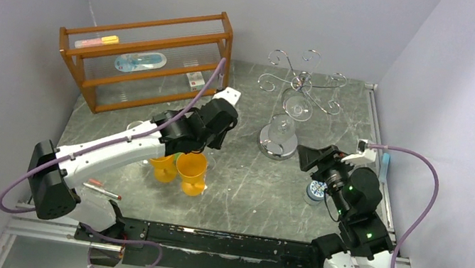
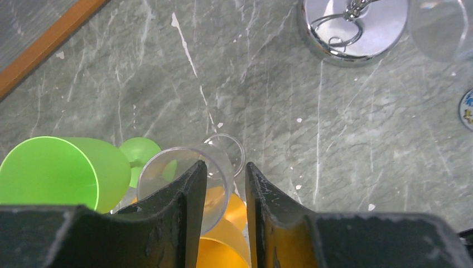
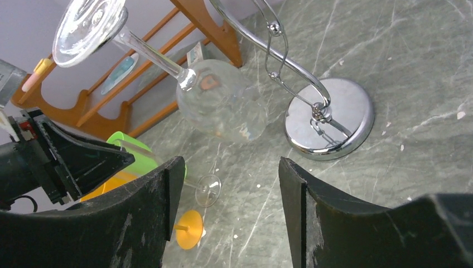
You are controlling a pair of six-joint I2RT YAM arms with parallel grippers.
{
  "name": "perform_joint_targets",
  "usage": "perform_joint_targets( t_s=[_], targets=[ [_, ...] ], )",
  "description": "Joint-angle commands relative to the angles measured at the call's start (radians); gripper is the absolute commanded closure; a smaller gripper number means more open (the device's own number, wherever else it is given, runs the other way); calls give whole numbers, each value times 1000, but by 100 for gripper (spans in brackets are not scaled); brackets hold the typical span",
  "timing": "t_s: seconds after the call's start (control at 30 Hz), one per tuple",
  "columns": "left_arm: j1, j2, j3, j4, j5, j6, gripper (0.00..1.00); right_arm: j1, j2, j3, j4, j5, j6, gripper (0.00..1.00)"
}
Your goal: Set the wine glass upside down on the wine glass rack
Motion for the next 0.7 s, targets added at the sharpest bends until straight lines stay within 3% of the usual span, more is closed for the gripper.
perform_joint_targets(
  t_s=[0.0,0.27,0.4,0.67],
  targets=[
    [10,28,41,-79,33,31,65,-1,-14,-7,-44,20,23,34],
    [11,68,82,-102,97,61,94,-2,-22,-7,-75,34,76,31],
    [10,30,99,-70,174,74,95,-2,-52,-24,-106,55,166,21],
    [10,-154,77,46,434,102,95,-1,-111,-14,-127,48,272,20]
  ],
)
